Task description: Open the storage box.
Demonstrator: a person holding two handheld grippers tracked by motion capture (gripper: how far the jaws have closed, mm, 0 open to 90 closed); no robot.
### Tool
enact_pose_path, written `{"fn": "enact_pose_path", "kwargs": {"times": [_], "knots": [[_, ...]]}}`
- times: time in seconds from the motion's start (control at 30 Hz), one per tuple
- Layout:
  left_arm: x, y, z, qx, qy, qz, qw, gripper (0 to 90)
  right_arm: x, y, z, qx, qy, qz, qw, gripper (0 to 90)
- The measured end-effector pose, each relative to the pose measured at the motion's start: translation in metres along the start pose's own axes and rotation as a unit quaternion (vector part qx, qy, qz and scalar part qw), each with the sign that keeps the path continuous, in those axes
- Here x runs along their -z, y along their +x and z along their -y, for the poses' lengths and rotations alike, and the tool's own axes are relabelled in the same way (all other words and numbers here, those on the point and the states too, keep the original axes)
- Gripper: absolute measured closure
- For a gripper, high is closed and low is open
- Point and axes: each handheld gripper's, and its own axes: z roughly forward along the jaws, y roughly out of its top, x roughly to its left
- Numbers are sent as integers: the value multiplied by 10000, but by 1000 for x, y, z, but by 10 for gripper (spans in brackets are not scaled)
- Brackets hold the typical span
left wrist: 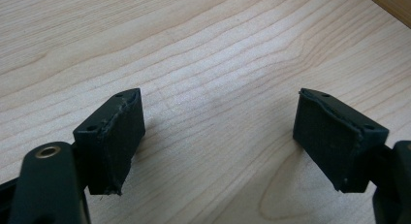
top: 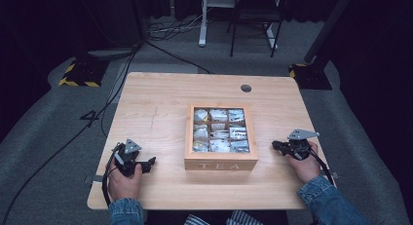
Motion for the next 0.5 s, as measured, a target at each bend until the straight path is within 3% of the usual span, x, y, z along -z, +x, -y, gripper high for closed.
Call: {"fn": "enact_pose_path", "kwargs": {"times": [0.13,0.2,0.3,0.5], "knots": [[0,0,0,1,0,-1,10000,195,4,-2,-2,-20,97,36,9999,900],[0,0,0,2,0,-1,10000,195,13,-2,-6,-188,-56,-117,9997,900],[0,0,0,0,1,-1,10000,195,22,0,-10,-253,-172,-237,9993,900],[0,0,0,4,-2,-1,10000,195,40,10,-20,-134,-429,-503,9977,900]]}}
